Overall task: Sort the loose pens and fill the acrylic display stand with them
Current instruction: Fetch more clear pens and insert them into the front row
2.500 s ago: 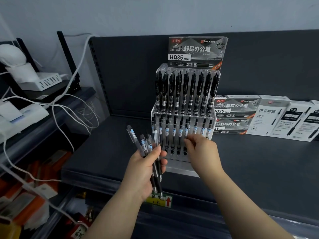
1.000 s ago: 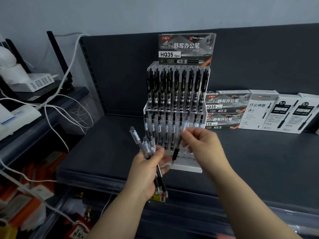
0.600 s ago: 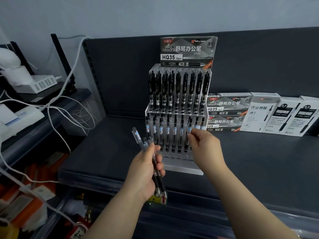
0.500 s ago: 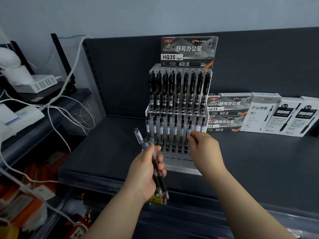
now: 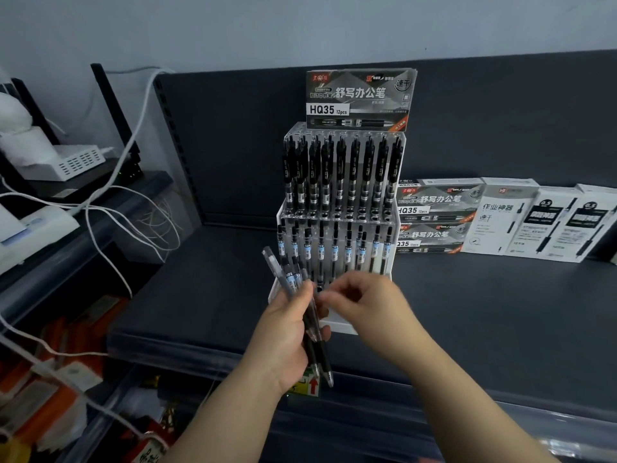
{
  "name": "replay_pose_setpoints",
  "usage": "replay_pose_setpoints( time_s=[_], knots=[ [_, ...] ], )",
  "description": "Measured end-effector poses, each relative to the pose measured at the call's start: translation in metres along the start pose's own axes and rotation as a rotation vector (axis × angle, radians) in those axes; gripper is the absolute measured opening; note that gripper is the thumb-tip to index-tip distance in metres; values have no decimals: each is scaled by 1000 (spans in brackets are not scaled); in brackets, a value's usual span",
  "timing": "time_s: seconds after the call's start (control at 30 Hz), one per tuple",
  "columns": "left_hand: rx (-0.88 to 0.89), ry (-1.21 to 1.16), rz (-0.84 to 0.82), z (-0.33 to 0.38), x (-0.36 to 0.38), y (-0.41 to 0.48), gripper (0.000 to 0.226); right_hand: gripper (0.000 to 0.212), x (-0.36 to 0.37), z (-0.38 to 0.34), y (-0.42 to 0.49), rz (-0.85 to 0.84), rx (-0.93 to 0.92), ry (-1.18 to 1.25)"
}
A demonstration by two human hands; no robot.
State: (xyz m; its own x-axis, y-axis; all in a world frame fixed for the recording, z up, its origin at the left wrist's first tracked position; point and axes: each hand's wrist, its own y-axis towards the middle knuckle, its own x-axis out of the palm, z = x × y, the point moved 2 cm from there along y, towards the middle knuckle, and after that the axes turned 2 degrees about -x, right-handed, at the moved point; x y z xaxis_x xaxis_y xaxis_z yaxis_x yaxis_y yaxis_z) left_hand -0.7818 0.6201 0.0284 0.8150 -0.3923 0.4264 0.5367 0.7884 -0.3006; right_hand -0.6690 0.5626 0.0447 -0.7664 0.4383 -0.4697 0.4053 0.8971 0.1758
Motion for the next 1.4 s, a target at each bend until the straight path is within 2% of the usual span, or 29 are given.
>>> replay_pose_setpoints(
  time_s=[0.1, 0.27, 0.37, 0.43, 0.6, 0.7, 0.93, 1.03, 1.17, 1.4],
  knots=[
    [9, 2, -28, 0, 5, -1, 21, 12, 8, 0, -3, -154, 34, 68],
    [-3, -22, -71, 0, 8, -2, 27, 14, 3, 5, -3, -146, 53, 119],
    [22, -53, -38, 0, 7, 0, 22, 14, -4, 6, -3, -98, 56, 139],
    [46, -53, 15, 1, 5, 2, 18, 12, -13, 6, -1, -10, 71, 175],
    [54, -32, 36, 0, 3, 2, 15, 12, -41, 10, 12, 379, 76, 195],
    [61, -18, 16, -1, 4, 2, 16, 13, -43, 15, 19, 460, 72, 156],
    [72, 10, 8, -1, 4, 4, 18, 10, -25, 36, 26, 392, 125, -131],
    [74, 14, 20, 0, 2, 3, 18, 5, -21, 43, 25, 365, 137, -145],
    [70, 15, 27, 0, 1, 3, 18, 13, -22, 45, 27, 319, 146, -191],
    [64, 27, 28, 0, 2, 4, 18, 9, -22, 46, 28, 349, 148, -255]
  ],
)
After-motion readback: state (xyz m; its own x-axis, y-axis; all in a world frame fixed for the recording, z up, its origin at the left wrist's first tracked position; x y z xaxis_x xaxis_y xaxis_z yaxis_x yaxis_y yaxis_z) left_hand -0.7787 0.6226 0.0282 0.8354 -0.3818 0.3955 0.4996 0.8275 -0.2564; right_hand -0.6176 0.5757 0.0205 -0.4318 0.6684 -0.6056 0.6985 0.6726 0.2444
